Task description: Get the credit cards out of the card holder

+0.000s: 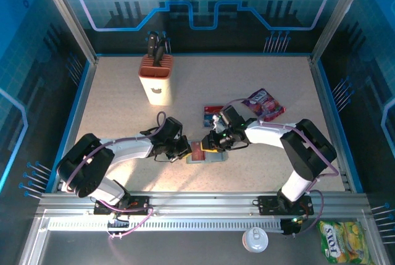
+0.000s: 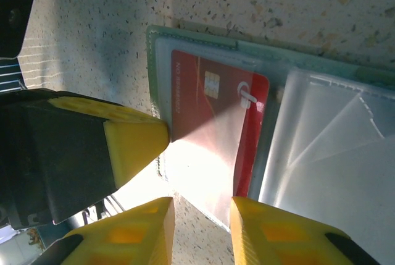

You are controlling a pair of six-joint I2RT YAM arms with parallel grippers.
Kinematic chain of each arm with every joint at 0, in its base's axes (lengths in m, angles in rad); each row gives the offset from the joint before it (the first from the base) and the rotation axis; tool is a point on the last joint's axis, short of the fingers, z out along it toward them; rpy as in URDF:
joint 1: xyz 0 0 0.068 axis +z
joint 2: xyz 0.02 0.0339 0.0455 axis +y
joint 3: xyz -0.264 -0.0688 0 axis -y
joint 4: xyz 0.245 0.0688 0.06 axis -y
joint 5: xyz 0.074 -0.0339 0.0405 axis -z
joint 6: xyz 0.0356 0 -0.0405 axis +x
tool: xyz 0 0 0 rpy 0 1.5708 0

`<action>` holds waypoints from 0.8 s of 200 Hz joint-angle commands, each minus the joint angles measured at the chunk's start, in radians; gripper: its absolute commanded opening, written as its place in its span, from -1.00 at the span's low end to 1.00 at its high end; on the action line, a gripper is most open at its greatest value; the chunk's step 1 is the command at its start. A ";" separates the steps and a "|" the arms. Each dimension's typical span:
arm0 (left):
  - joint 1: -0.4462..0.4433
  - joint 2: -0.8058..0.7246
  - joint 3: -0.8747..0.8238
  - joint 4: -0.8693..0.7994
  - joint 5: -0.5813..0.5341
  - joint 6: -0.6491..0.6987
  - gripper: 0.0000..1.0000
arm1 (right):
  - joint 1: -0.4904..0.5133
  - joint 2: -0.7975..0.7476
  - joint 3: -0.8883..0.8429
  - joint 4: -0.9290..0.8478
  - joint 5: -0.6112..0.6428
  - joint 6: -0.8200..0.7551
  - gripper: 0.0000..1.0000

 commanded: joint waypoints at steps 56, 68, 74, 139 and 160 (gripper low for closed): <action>0.008 0.027 0.004 -0.034 -0.016 0.026 -1.00 | 0.021 0.049 0.037 0.012 -0.017 -0.006 -0.38; 0.008 0.024 0.001 -0.034 -0.015 0.024 -1.00 | 0.022 0.058 0.037 0.016 -0.018 -0.004 -0.38; 0.006 0.025 0.000 -0.033 -0.016 0.024 -1.00 | 0.023 0.060 0.039 0.018 -0.018 -0.004 -0.38; 0.008 0.023 -0.005 -0.026 -0.016 0.021 -1.00 | 0.028 0.106 0.043 0.061 -0.043 0.015 -0.39; 0.008 0.024 -0.005 -0.026 -0.015 0.021 -1.00 | 0.031 0.114 0.044 0.064 -0.047 0.016 -0.41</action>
